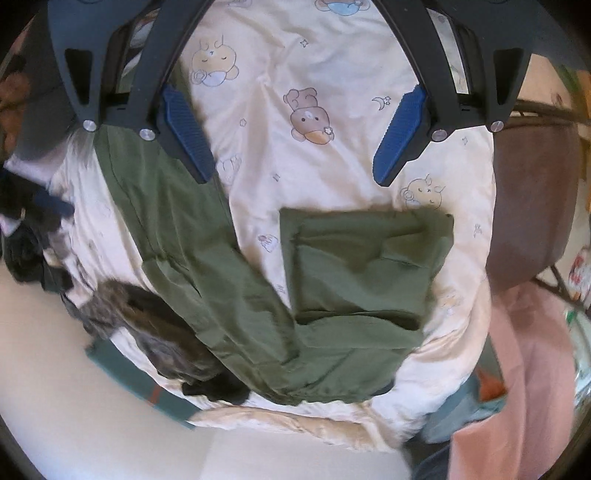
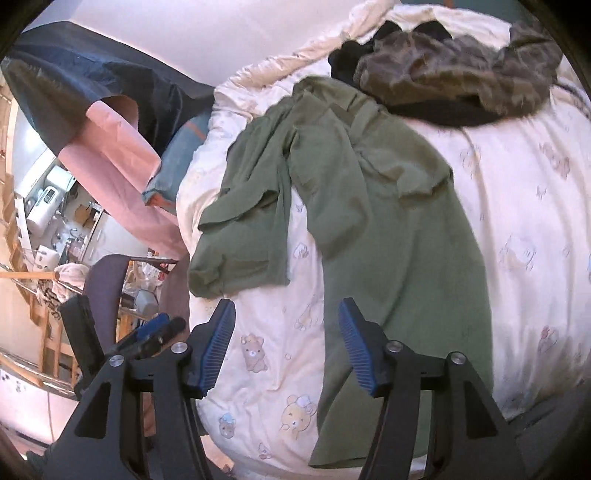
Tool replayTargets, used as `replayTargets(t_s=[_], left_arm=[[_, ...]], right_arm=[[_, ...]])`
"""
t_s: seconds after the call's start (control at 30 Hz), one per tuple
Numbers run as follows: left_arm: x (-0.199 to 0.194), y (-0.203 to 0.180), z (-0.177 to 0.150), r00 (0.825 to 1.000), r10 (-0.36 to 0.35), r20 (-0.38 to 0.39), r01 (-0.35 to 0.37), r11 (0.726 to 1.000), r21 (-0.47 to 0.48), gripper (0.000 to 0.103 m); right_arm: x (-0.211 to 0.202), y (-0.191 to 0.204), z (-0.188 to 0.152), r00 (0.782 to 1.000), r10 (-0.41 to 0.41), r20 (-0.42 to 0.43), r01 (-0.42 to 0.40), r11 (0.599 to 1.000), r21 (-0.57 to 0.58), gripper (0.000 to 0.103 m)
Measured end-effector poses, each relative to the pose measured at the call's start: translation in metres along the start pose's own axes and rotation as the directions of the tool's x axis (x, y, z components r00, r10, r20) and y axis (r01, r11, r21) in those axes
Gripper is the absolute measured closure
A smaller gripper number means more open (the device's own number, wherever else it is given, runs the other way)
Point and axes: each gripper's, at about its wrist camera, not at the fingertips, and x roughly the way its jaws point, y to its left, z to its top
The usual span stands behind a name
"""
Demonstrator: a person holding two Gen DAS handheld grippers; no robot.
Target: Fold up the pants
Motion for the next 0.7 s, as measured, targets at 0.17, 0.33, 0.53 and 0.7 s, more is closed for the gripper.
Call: replayTargets(t_s=[0.17, 0.33, 0.53, 0.7], left_arm=[[0.003, -0.011, -0.003, 1.0, -0.006, 0.002, 0.006, 1.0, 0.003, 0.017], [0.02, -0.021, -0.006, 0.999, -0.011, -0.05, 0.01, 1.0, -0.02, 0.017], [0.042, -0.027, -0.002, 0.996, 0.0, -0.085, -0.007, 0.997, -0.076, 0.017], [0.067, -0.041, -0.009, 0.989, -0.011, -0.146, -0.011, 0.989, -0.145, 0.017]], right_arm=[[-0.004, -0.007, 0.01, 1.0, 0.0, -0.008, 0.0, 1.0, 0.006, 0.041], [-0.009, -0.019, 0.01, 1.0, 0.0, 0.002, 0.0, 1.0, 0.016, 0.041], [-0.013, -0.05, 0.018, 0.999, -0.047, 0.004, 0.047, 0.998, 0.05, 0.041], [-0.006, -0.089, 0.03, 0.981, -0.186, -0.051, 0.189, 0.979, 0.072, 0.041]])
